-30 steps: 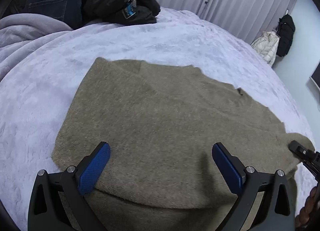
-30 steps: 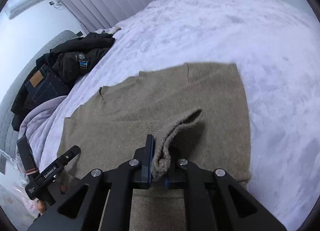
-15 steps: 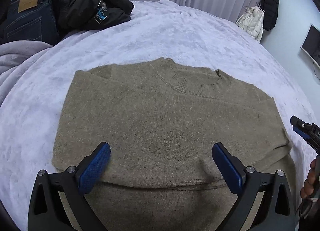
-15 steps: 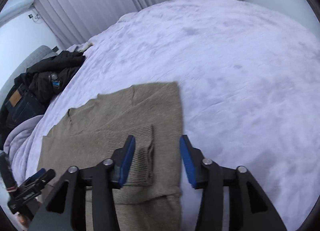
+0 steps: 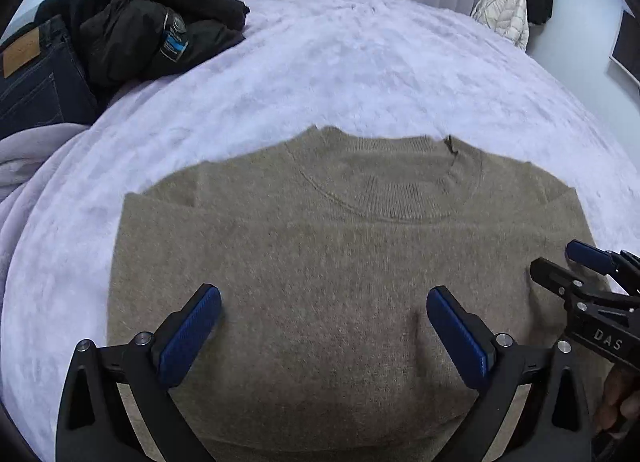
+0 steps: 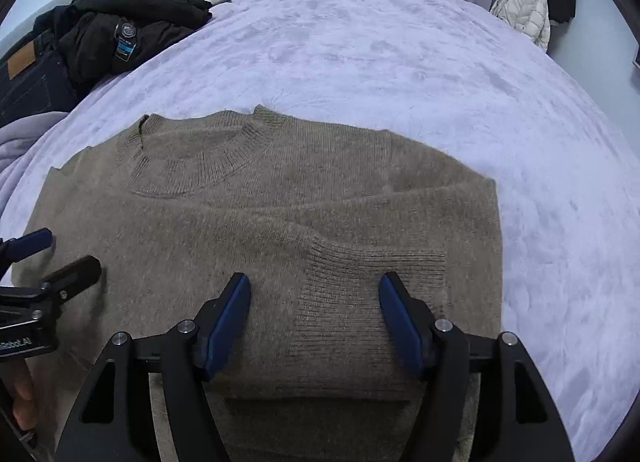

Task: Fold small clothes

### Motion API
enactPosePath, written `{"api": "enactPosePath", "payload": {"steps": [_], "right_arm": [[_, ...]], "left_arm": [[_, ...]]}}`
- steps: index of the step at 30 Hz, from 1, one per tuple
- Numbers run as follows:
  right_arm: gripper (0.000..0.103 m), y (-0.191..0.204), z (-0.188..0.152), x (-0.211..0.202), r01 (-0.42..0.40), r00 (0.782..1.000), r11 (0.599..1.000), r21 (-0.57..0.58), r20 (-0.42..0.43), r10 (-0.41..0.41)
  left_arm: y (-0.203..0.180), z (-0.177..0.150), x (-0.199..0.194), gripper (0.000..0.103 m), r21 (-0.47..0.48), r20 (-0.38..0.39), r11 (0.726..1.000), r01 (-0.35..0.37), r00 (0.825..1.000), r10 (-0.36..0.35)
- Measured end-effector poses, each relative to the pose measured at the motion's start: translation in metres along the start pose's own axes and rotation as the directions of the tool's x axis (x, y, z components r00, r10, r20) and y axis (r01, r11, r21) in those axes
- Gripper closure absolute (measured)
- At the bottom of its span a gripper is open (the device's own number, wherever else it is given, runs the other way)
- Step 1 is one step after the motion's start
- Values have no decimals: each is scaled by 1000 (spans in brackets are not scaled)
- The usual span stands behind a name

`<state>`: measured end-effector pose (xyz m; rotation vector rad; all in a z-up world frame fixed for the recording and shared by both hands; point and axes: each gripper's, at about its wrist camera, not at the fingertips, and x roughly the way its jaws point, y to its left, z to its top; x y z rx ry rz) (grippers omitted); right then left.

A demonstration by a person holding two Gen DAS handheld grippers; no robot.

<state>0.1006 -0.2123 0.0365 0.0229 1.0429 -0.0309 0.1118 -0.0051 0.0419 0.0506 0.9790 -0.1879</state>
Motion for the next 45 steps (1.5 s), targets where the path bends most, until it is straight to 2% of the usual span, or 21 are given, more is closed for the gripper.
{"api": "enactPosePath", "payload": {"steps": [2, 4, 6, 7, 8, 11, 14, 15, 18, 24, 37, 45], "right_arm": [[29, 6, -2, -19, -26, 998, 1000, -15, 56, 27], [26, 16, -13, -26, -26, 997, 999, -35, 67, 28], [26, 26, -27, -24, -29, 999, 999, -46, 28, 31], [26, 31, -37, -20, -46, 999, 997, -56, 1, 46], [25, 36, -45, -18, -26, 1000, 996, -83, 4, 26], [25, 41, -59, -32, 31, 998, 991, -127, 61, -24], [23, 40, -68, -54, -24, 993, 995, -98, 110, 35], [22, 42, -72, -54, -19, 994, 994, -109, 107, 30], [22, 48, -85, -32, 30, 1000, 987, -156, 0, -31], [21, 40, -105, -44, -1, 1000, 991, -135, 10, 2], [20, 36, -155, -75, 12, 999, 977, -215, 50, -2], [20, 25, -182, -92, -20, 996, 972, -232, 80, 39]], "left_arm": [[3, -2, 8, 0, -6, -45, 1000, -8, 999, 8], [8, -13, 25, 0, -12, -113, 1000, -27, 993, 25], [7, -25, 18, 0, -2, -70, 1000, -28, 997, 27], [6, -31, 13, 0, 2, -73, 1000, -30, 997, 30], [6, -35, 8, 0, -2, -74, 1000, -28, 997, 28], [4, -51, -10, 0, -3, -45, 1000, -17, 999, 17], [1, -67, -17, 0, 25, -19, 999, -28, 999, 29], [0, -71, -15, 0, 34, -27, 999, -32, 999, 33], [-1, -81, -15, 0, 54, -54, 997, -59, 997, 62], [8, -97, -22, 0, 17, -60, 1000, -21, 998, 22], [13, -135, -46, 0, 26, -52, 1000, -1, 999, 2], [16, -160, -63, 0, 35, -36, 999, -4, 999, 5]]}}
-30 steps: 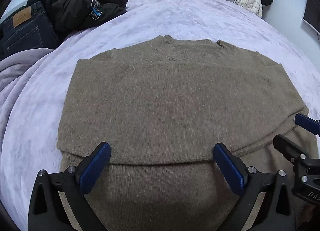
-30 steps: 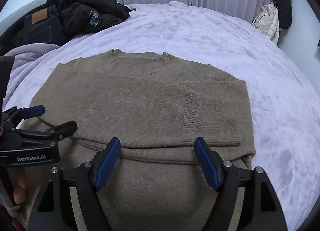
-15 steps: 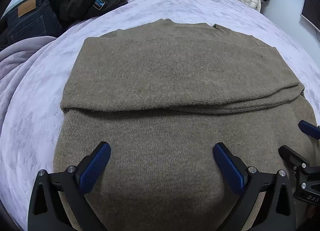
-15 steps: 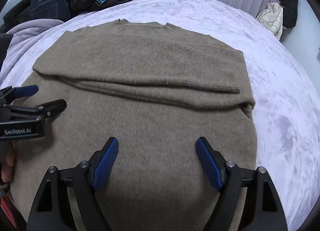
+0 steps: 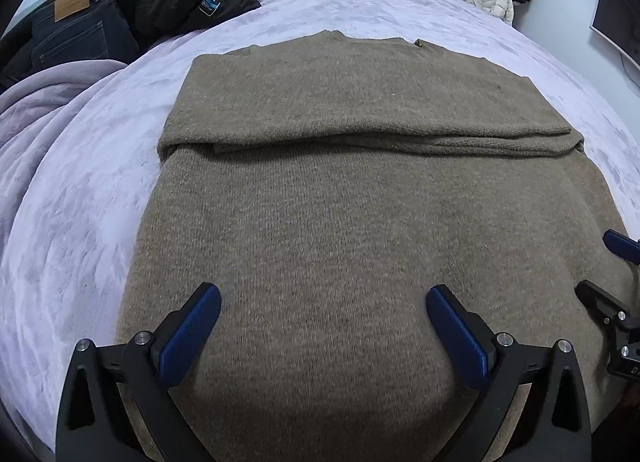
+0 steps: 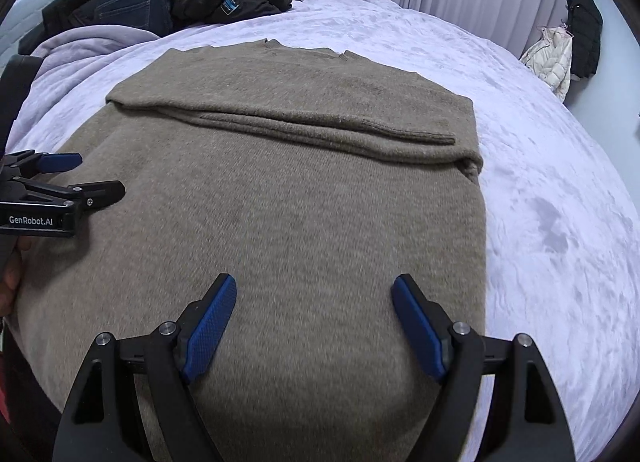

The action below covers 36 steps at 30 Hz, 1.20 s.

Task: Fold small clothes
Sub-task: 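Smooth the folded sweater and bring both tools to its hem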

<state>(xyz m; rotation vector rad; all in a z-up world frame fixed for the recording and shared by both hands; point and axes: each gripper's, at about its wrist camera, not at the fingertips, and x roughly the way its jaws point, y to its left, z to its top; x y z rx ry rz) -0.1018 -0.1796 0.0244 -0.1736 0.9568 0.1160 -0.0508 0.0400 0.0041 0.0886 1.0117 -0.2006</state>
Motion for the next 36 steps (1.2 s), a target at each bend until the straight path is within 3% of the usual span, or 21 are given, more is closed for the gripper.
{"api": "enactPosePath", "payload": {"steps": [6, 12, 14, 17, 20, 23, 28, 36], "right_arm": [[20, -1, -21, -15, -27, 999, 998, -52, 18, 27], [20, -7, -51, -44, -80, 997, 978, -194, 0, 82], [20, -4, -49, -54, -135, 991, 971, -199, -25, 133], [20, 19, -42, -66, -248, 966, 934, -258, 7, 258], [20, 59, -41, -54, -204, 974, 892, -403, 8, 227], [19, 74, -45, -37, -192, 977, 877, -440, -5, 211], [19, 53, -53, -40, -246, 965, 895, -372, -7, 263], [19, 23, -87, -58, -225, 971, 897, -380, -12, 238]], "left_arm": [[11, -37, -22, 0, 46, 34, 999, 24, 999, -26], [17, -73, -65, 0, 135, 35, 989, 67, 997, -72], [5, -68, -80, 0, 167, 55, 977, 132, 988, -143], [-32, -56, -77, 0, 256, 59, 957, 140, 985, -160], [-60, -50, -48, 0, 302, -18, 949, 93, 996, -92], [-59, -51, -34, 0, 245, -43, 963, 107, 994, -100], [-46, -61, -40, 0, 220, -39, 969, 113, 994, -107], [-34, -81, -51, 0, 201, -41, 975, 96, 995, -89]]}}
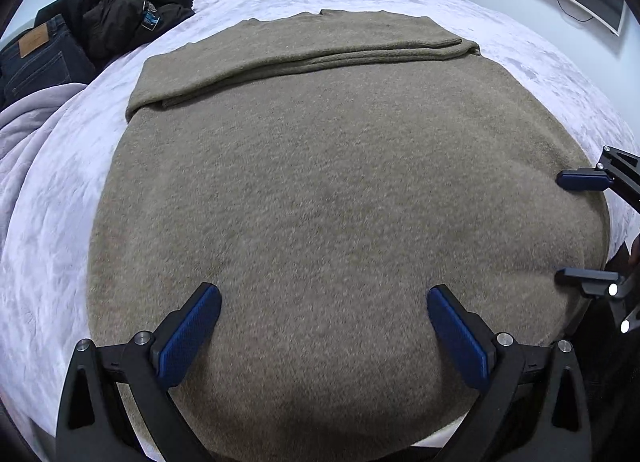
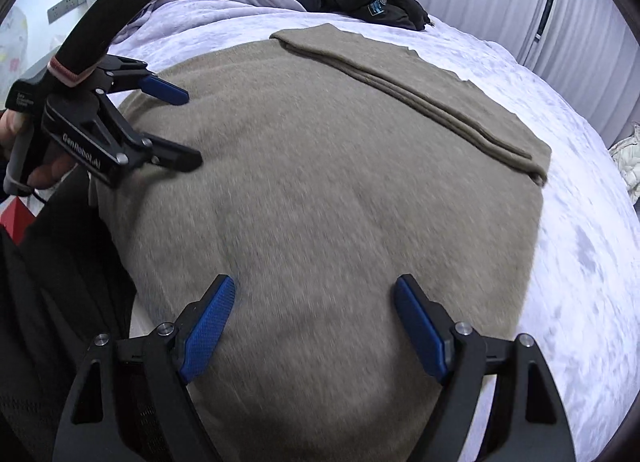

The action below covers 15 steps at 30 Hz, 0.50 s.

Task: Fold small clothes
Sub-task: 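Smooth the folded sweater and bring both tools to its hem, then grasp the sweater hem with both tools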

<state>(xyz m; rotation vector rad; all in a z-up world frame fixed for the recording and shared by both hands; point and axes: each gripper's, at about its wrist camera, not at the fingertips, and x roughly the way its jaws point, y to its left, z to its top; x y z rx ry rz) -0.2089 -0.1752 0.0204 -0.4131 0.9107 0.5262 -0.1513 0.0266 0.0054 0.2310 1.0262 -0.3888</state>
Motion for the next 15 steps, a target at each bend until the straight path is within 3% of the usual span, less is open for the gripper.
{"api": "enactPosePath", "payload": {"steps": [8, 12, 15], "right_arm": [[19, -1, -5, -13, 53, 997, 998, -29, -50, -55], [19, -2, 19, -27, 81, 996, 996, -29, 32, -80], [19, -1, 43, -12, 129, 991, 991, -34, 33, -127]], "left_arm": [[0, 1, -16, 0, -11, -35, 998, -64, 997, 64], [-2, 24, -15, 0, -26, 14, 993, -111, 994, 111], [-3, 45, -1, 0, -58, 6, 993, -105, 994, 106]]}}
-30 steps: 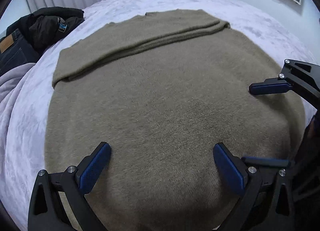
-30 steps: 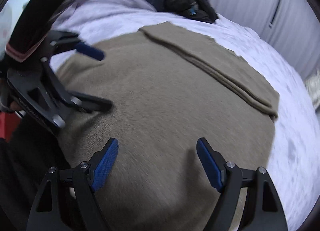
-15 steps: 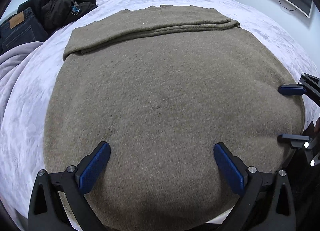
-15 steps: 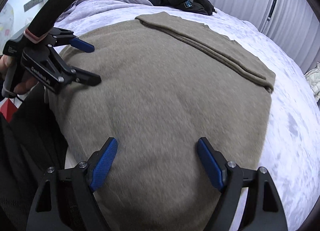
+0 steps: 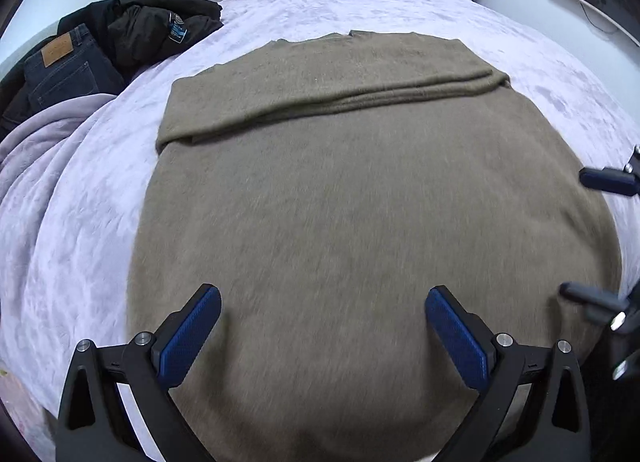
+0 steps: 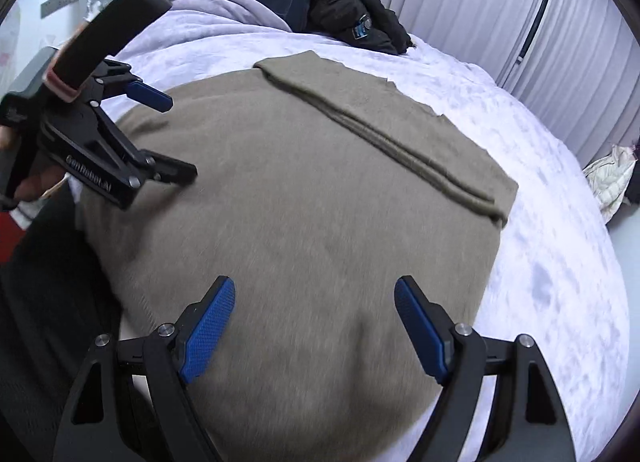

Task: Fold small clothes
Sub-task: 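Grasp the sweater hem with both tools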

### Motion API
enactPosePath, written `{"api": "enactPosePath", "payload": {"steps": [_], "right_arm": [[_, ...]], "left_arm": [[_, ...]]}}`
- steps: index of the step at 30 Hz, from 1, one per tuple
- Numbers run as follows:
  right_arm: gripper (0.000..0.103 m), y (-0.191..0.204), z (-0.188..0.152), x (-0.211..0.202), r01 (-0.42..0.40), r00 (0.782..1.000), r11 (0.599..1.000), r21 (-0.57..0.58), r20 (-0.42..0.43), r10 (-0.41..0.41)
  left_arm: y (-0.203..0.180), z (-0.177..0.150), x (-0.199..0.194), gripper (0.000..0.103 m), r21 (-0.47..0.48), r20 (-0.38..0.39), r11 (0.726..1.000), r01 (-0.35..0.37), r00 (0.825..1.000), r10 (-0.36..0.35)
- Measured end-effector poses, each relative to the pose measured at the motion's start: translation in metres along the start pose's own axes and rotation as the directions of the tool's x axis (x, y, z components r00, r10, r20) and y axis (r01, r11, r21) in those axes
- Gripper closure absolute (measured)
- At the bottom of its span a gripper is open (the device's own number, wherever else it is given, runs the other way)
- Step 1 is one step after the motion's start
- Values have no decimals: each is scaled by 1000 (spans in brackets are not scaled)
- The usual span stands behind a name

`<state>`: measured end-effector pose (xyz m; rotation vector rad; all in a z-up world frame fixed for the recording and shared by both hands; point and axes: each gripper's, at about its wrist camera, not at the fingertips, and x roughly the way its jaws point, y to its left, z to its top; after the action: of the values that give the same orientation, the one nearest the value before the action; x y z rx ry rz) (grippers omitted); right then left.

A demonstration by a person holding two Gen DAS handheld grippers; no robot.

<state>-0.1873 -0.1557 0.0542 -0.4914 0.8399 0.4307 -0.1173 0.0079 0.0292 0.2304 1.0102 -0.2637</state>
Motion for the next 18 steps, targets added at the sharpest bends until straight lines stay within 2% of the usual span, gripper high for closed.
{"api": "enactPosePath", "payload": {"steps": [3, 6, 11, 16, 18], "right_arm": [[19, 0, 14, 29, 14, 998, 1000, 18, -55, -13], [19, -10, 12, 44, -43, 995, 994, 104, -85, 52], [19, -25, -18, 32, -97, 993, 984, 152, -50, 106], [19, -30, -39, 18, -105, 991, 985, 137, -68, 115], [19, -31, -40, 14, -99, 990, 988, 122, -87, 111]], "left_arm": [[-1, 8, 20, 0, -18, -51, 1000, 6, 999, -7], [1, 5, 23, 0, -28, -46, 999, 16, 999, -18], [11, -8, 17, 0, -21, -40, 998, 53, 998, -53], [16, -14, 10, 0, -19, -57, 997, 68, 996, -69], [25, -19, -2, 0, -30, -40, 998, 61, 997, -62]]}}
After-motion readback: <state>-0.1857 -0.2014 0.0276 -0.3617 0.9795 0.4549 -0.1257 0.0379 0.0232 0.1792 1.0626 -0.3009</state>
